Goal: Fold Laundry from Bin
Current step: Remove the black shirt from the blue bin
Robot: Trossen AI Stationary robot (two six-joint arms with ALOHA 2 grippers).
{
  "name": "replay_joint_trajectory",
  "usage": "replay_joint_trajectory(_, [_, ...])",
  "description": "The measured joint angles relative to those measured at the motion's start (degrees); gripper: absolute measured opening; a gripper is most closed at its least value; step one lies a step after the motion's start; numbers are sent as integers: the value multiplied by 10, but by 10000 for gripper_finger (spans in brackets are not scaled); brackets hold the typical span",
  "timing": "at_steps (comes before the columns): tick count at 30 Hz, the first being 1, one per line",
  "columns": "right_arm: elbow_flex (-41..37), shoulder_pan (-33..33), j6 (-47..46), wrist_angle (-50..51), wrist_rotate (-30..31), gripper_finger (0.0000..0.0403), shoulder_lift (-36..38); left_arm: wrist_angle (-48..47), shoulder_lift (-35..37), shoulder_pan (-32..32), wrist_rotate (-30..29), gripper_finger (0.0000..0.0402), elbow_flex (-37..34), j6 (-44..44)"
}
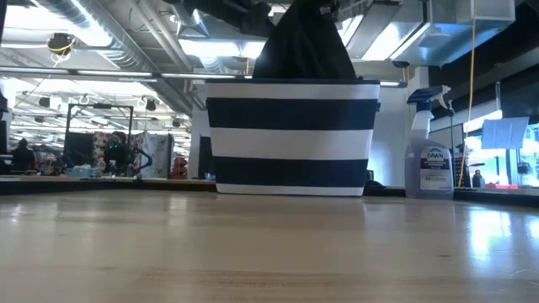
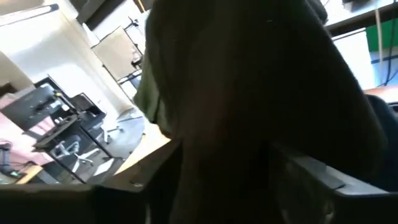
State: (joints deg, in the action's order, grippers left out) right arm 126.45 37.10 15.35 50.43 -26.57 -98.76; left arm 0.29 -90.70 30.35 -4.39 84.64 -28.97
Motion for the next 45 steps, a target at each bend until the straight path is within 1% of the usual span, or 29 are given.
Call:
replay_joint_trajectory(3, [0, 0, 0, 0, 11, 16, 0, 5, 0, -2, 1, 148, 0, -14])
replay_joint_trajectory(7, [0, 0, 1, 4, 38, 17, 0, 7, 0, -10, 0, 43, 0, -43])
replay_joint_trajectory(8, [0, 0, 1, 4, 46, 17, 0, 7, 0, -11, -1, 22, 0, -47])
replay_joint_trajectory(9, [0, 0, 1, 4, 53, 17, 0, 7, 0, -14, -6, 12, 0, -50])
replay_joint_trajectory(17, [0, 0, 1, 4, 107, 17, 0, 18, 2, -28, -43, 2, 0, -85])
replay_joint_trajectory(22, [0, 0, 8, 11, 205, 17, 1, 11, 32, -47, -80, 2, 0, -117])
replay_joint_trajectory(24, [0, 0, 20, 18, 234, 17, 3, 3, 51, -57, -93, 1, 0, -126])
replay_joint_trajectory(26, [0, 2, 29, 21, 244, 17, 6, -12, 71, -63, -102, 1, 0, -129])
replay_joint_trajectory(30, [1, 2, 30, 20, 239, 22, 13, -33, 100, -72, -105, 0, 0, -123])
replay_joint_trajectory(32, [1, 2, 31, 22, 248, 40, 17, -43, 112, -77, -107, 0, 0, -123])
replay_joint_trajectory(34, [1, 5, 35, 27, 275, 71, 25, -44, 121, -80, -115, 0, 0, -123])
replay_joint_trajectory(36, [1, 8, 44, 26, 293, 111, 29, -47, 128, -83, -122, 0, 0, -131])
replay_joint_trajectory(39, [1, 4, 46, 26, 315, 182, 35, -49, 128, -83, -127, 0, 0, -136])
replay_joint_trajectory(41, [0, 3, 46, 26, 321, 227, 40, -49, 131, -84, -129, 0, 0, -136])
replay_joint_trajectory(43, [1, 5, 46, 28, 326, 266, 47, -45, 137, -84, -129, 0, 0, -145])
replay_joint_trajectory(45, [1, 7, 46, 35, 331, 296, 49, -35, 146, -84, -132, 0, 0, -160])
